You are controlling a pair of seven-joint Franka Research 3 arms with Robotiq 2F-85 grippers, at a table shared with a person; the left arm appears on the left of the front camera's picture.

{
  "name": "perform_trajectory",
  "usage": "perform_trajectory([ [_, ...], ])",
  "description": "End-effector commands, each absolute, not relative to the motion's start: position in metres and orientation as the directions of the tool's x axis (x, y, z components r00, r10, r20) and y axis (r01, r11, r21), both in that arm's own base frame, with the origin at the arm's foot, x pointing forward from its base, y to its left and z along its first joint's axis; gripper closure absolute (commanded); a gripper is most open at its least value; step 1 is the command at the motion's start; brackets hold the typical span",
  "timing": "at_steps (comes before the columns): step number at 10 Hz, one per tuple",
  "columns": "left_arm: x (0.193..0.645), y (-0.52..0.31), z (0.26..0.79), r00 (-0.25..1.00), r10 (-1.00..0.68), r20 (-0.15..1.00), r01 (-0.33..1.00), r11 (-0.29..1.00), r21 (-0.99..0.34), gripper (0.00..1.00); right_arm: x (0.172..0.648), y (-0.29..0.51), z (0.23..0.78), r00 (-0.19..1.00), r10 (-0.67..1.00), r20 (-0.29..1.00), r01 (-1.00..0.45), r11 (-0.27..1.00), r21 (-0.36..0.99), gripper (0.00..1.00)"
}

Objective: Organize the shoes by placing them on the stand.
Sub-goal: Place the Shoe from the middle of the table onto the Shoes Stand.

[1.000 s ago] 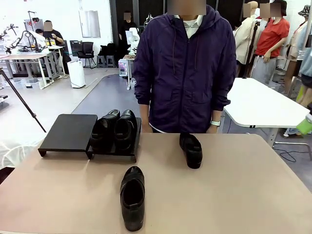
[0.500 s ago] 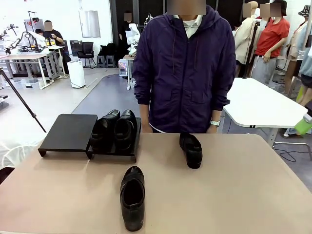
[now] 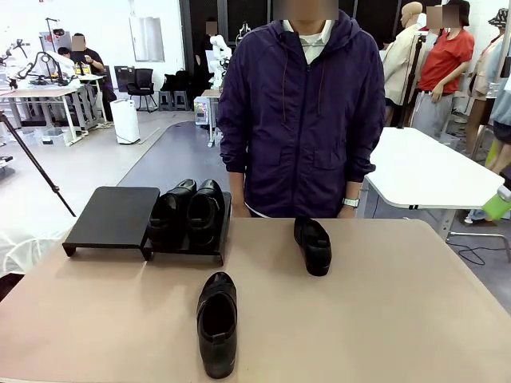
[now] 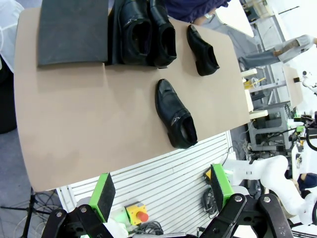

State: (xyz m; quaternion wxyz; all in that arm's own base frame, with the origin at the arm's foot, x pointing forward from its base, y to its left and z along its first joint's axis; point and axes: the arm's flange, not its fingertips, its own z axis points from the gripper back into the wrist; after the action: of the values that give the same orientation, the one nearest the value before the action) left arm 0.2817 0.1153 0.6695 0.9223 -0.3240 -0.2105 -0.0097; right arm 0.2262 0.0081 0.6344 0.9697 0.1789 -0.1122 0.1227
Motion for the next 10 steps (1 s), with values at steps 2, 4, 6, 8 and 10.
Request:
perform_trajectory([
  [2,0.28,0.116,0.67,0.91,0.104,0.403,0.171,0.789,-0.591,0.0,0.226,0.008,0.636,0.937,0.222,0.271,-0.308,0.891,0.333,0.0],
  [4,0.294,0.069,0.664,0.937,0.164,0.31,0.049,0.814,-0.579,0.0,0.226,0.008,0.636,0.937,0.222,0.271,-0.308,0.891,0.333,0.0],
  [6,0.317,-0.063,0.638,0.979,0.203,0.026,-0.166,0.86,-0.482,0.0,0.226,0.008,0.636,0.937,0.222,0.271,-0.308,0.891,0.333,0.0],
  [8,0.308,-0.175,0.583,0.98,0.161,-0.117,-0.191,0.93,-0.313,0.0,0.226,0.008,0.636,0.937,0.222,0.271,-0.308,0.891,0.333,0.0],
  [10,0.295,-0.259,0.526,0.99,0.139,-0.034,-0.142,0.932,-0.334,0.0,0.226,0.008,0.636,0.937,0.222,0.271,-0.308,0.891,0.333,0.0],
])
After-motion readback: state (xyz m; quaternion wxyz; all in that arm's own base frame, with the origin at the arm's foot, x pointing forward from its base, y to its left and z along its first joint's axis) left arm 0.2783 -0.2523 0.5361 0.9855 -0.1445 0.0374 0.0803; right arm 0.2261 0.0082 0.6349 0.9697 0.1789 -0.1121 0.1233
